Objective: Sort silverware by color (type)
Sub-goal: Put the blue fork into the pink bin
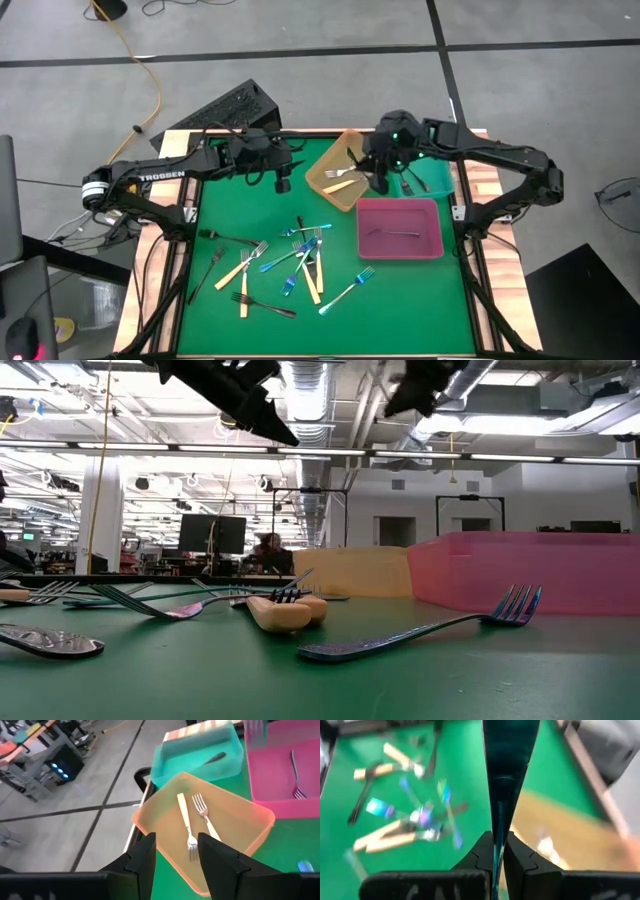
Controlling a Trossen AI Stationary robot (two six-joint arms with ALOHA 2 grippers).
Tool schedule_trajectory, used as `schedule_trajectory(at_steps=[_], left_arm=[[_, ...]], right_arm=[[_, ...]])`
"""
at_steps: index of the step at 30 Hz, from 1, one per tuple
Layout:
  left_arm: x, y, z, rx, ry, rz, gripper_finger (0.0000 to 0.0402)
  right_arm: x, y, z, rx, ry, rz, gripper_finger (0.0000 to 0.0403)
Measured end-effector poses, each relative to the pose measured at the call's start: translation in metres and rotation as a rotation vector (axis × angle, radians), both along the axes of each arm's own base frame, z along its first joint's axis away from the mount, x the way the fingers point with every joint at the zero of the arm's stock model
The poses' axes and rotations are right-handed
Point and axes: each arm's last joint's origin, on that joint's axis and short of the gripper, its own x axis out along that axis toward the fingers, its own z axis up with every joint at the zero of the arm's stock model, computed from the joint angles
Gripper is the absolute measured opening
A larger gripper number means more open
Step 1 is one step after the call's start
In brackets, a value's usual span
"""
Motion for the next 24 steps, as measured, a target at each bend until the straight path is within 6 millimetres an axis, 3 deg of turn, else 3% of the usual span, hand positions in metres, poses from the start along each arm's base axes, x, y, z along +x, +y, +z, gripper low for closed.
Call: schedule_trajectory(at_steps=[7, 13, 24], left_arm=[[-0.002, -0.001, -0.004, -0.013, 0.043, -0.001, 0.0132], [-0.002, -0.001, -0.004, -0.025, 0.037, 0.003, 0.0132], [-0.002, -0.001, -0.005, -0.046, 0.042, 0.003, 0.0132]], right_arm=[[-0.011, 0.019, -0.039, 0.165, 0.323, -0.040, 0.0041], [-0.020, 0.038, -0.064, 0.237, 0.491, -0.050, 0.0041], [-0.030, 0.046, -0.110, 0.286, 0.631, -0.031, 0.0041]])
